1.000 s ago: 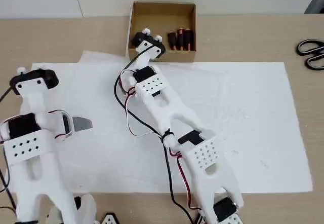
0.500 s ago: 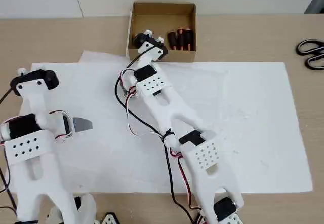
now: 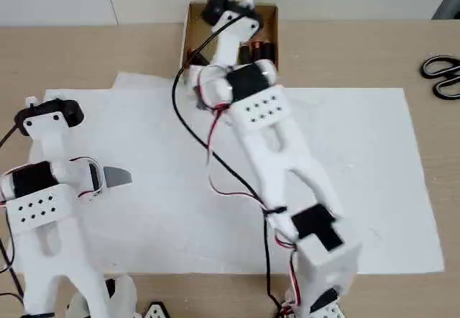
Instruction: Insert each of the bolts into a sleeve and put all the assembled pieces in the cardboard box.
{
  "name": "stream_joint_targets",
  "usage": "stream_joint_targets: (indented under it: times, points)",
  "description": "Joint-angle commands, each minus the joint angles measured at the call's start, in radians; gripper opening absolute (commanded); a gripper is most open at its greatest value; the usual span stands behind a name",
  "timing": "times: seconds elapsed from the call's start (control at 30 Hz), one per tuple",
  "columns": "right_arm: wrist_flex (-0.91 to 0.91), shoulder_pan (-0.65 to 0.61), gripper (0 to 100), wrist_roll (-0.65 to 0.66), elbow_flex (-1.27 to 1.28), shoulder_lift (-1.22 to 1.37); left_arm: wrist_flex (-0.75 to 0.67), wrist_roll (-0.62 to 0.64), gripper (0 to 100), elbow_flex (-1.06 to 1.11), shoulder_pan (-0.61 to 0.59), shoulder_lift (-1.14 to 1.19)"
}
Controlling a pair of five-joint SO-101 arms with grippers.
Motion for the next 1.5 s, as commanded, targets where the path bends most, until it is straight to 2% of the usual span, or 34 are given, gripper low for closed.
stream_joint_targets:
  times: [0.0,0.13,0.37,0.47,0.6,0.8,1.1,1.47]
  points:
    - [0.147,0.036,0.3,0.173,-0.005,-0.140,-0.017,0.005,36,-0.012,0.008,0.000]
    - [0.329,0.074,0.3,0.285,0.020,-0.125,-0.009,0.005,36,-0.015,0.008,0.000]
    - [0.282,0.266,0.3,0.368,0.272,-0.071,-0.008,0.005,36,-0.013,0.008,0.000]
    - [0.205,0.349,0.3,0.381,0.322,-0.025,-0.008,0.006,36,-0.010,0.008,-0.003]
    - [0.148,0.397,0.3,0.414,0.333,0.081,-0.008,0.008,36,-0.010,0.008,-0.005]
    - [0.119,0.358,0.3,0.497,0.224,0.266,-0.008,0.008,36,-0.010,0.008,-0.005]
    - [0.113,0.274,0.3,0.503,0.043,0.364,-0.008,0.008,36,-0.008,0.008,-0.006]
    - [0.166,0.329,0.5,0.534,0.038,0.403,-0.008,0.008,36,-0.008,0.008,-0.006]
